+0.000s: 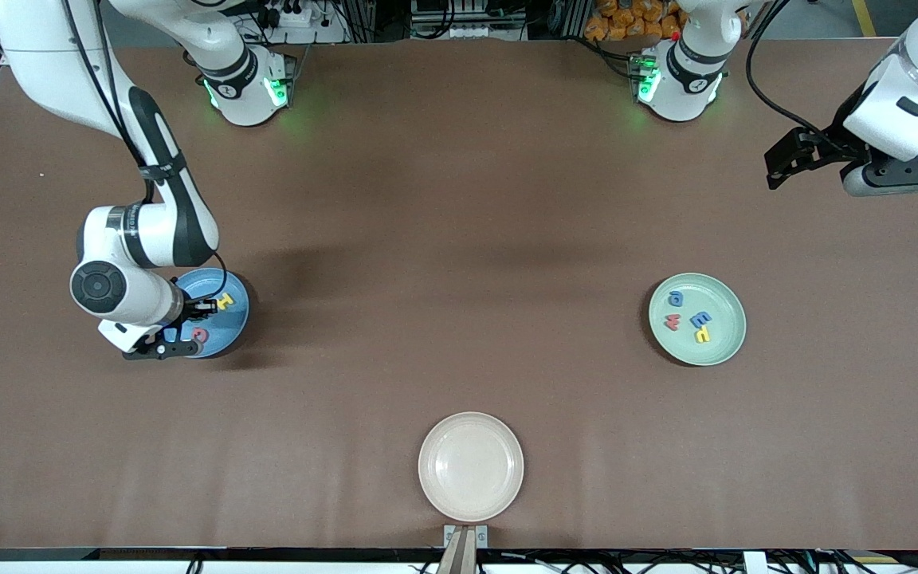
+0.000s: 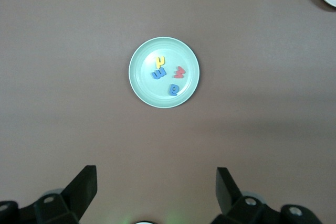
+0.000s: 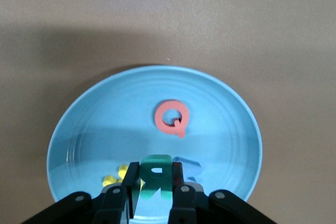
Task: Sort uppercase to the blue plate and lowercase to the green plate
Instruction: 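Carry the cyan R to the blue plate with the right gripper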
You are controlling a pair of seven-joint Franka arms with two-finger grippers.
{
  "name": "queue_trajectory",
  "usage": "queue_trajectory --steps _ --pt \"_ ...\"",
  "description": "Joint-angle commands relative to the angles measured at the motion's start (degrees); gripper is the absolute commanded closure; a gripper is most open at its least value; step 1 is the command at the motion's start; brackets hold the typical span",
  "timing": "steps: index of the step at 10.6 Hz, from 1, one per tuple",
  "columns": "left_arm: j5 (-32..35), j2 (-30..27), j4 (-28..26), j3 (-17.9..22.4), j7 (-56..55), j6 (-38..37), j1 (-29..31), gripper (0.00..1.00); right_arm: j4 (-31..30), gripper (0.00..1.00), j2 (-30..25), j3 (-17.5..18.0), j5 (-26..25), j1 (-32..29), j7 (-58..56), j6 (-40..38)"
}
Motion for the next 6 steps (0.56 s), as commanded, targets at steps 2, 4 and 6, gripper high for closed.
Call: queue_trajectory --steps 2,4,6 --pt "-1.26 -0.04 0.35 0.22 1.11 -0.51 0.07 0.00 0.57 0.78 2.73 1.62 7.85 -0.65 -0.72 4.17" --pt "-1.25 -0.13 0.35 0.22 1.11 -0.51 -0.02 0.00 0.57 0.78 2.83 2.50 8.83 -0.91 -0.63 4.54" --pt "-1.25 -0.13 0.43 0.22 1.03 -0.60 0.07 0.00 0.57 0.77 3.00 2.50 8.83 -1.00 -0.72 4.63"
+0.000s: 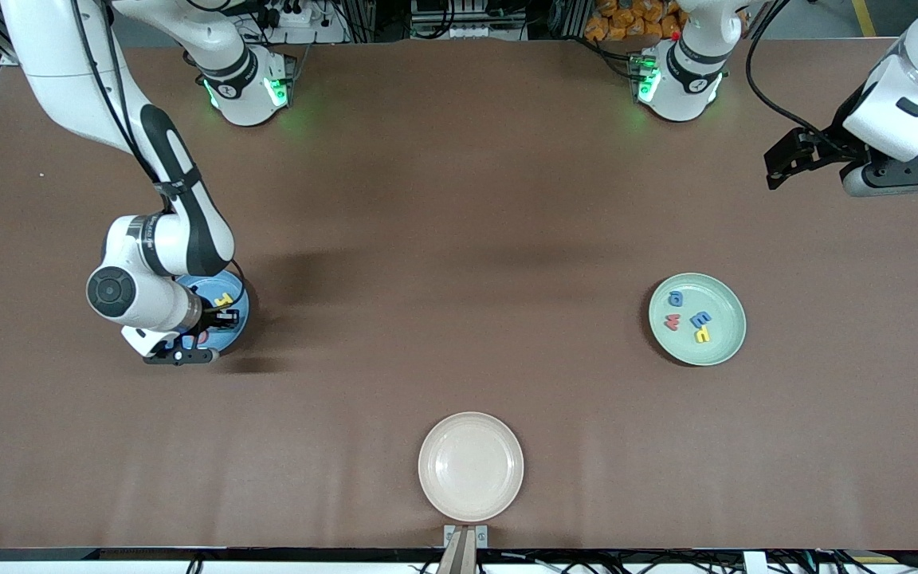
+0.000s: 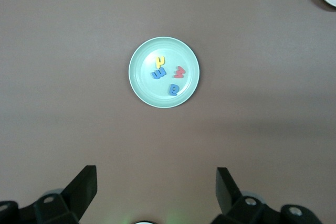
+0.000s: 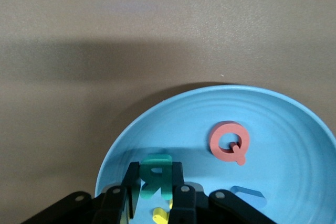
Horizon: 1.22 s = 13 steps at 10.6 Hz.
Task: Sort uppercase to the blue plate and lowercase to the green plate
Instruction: 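Lower the R onto the blue plate and open the right gripper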
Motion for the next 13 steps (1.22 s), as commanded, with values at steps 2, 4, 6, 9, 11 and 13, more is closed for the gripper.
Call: queue_trajectory --steps 2,4,6,9,11,13 --pt "-1.25 -0.18 0.43 0.21 1.11 -0.52 0.07 0.00 0.47 0.57 0.04 0.71 1.16 -1.27 -0.78 0.01" --pt "-1.25 -0.18 0.52 0.21 1.02 -0.60 0.15 0.00 0.99 0.03 -0.49 0.80 1.07 -1.36 -0.78 -0.78" --pt "-1.25 -0.18 0.61 0.21 1.02 -0.60 0.33 0.00 2.30 0.02 -2.85 1.15 0.72 -1.53 -1.22 -5.24" --pt "-0.82 -0.18 1.48 0.39 0.85 -0.60 0.51 0.00 7.73 0.00 -9.17 1.24 -0.68 -2.23 -2.71 -20.50" --pt "-0.90 -0.18 1.92 0.65 0.85 -0.60 0.59 0.00 14.58 0.00 -13.91 2.37 -2.88 -3.72 -2.45 -32.89" --pt "-0.81 -0.09 2.36 0.74 0.85 -0.60 0.59 0.00 19.08 0.00 -20.93 4.13 -4.11 -4.51 -2.10 -40.83"
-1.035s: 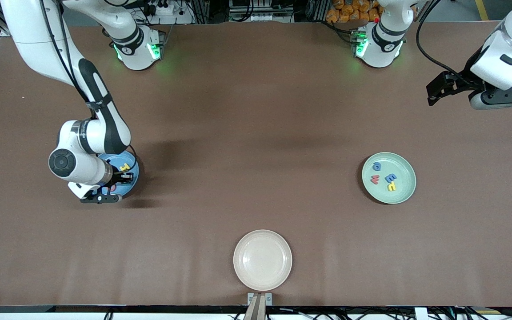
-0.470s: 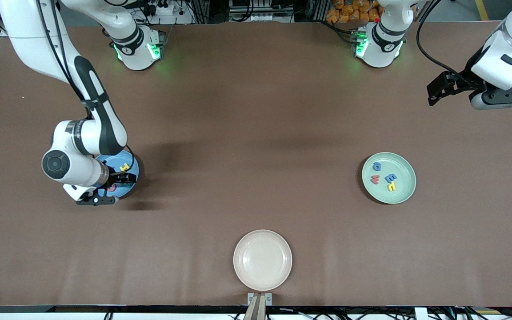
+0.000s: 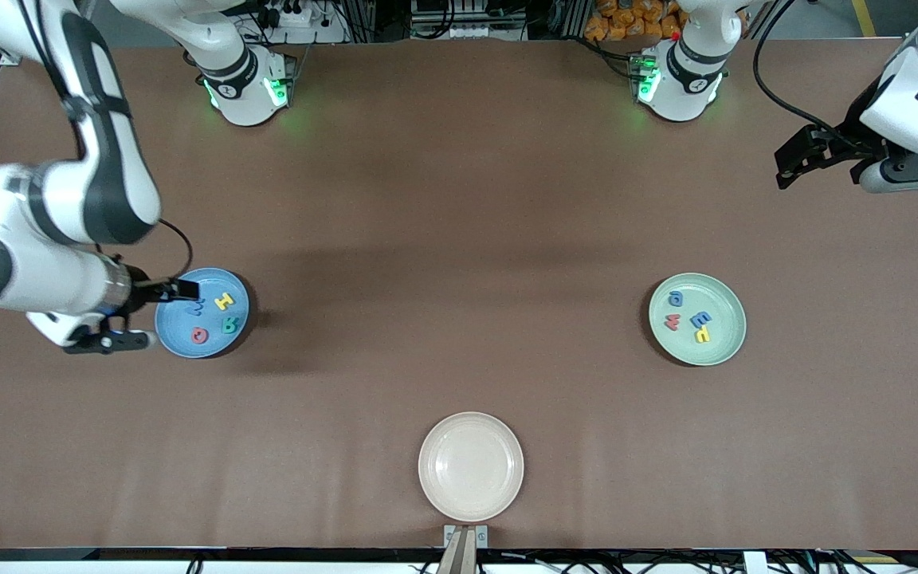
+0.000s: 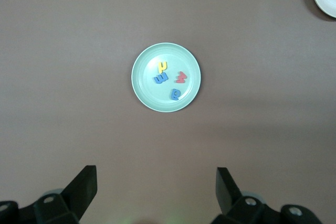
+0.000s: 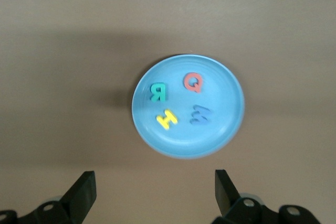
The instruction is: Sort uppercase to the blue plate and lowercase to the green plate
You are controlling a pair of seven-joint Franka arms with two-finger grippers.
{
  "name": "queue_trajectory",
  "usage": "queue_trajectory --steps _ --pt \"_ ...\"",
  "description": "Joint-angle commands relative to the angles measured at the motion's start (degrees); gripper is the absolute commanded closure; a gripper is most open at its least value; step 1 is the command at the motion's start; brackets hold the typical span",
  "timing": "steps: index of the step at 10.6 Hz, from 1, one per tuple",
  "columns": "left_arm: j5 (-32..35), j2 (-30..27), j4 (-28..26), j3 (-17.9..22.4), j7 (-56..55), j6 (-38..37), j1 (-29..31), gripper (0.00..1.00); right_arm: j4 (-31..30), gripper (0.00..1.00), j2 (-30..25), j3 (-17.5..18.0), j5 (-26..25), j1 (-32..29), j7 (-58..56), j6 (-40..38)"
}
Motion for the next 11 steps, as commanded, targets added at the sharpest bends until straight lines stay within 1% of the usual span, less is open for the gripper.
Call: queue_trajectory --steps 1,3,4,5,9,11 --pt "-0.64 -0.14 1.08 0.18 0.94 -0.52 0.34 0.00 2.38 0.00 -9.26 3.84 -1.45 -2.85 0.02 -6.13" --pt "-0.55 -0.14 1.43 0.18 1.02 -0.52 0.34 0.00 7.80 0.00 -12.80 4.55 -2.07 -2.95 1.06 -11.13" --pt "-0.55 -0.14 1.69 0.18 1.02 -0.52 0.43 0.00 10.70 0.00 -13.16 4.37 -2.07 -2.95 1.77 -12.29" --pt "-0.55 -0.05 1.87 0.18 1.02 -0.52 0.43 0.00 11.60 0.00 -14.04 4.20 -2.16 -3.04 1.86 -12.30" --pt "-0.64 -0.14 1.87 0.18 1.11 -0.52 0.52 0.00 11.26 0.00 -15.01 4.46 -0.75 -7.07 2.74 -9.14" --pt "-0.90 -0.14 1.87 0.18 1.11 -0.43 0.43 0.00 11.17 0.00 -14.66 4.11 -0.05 -7.34 5.10 -9.22"
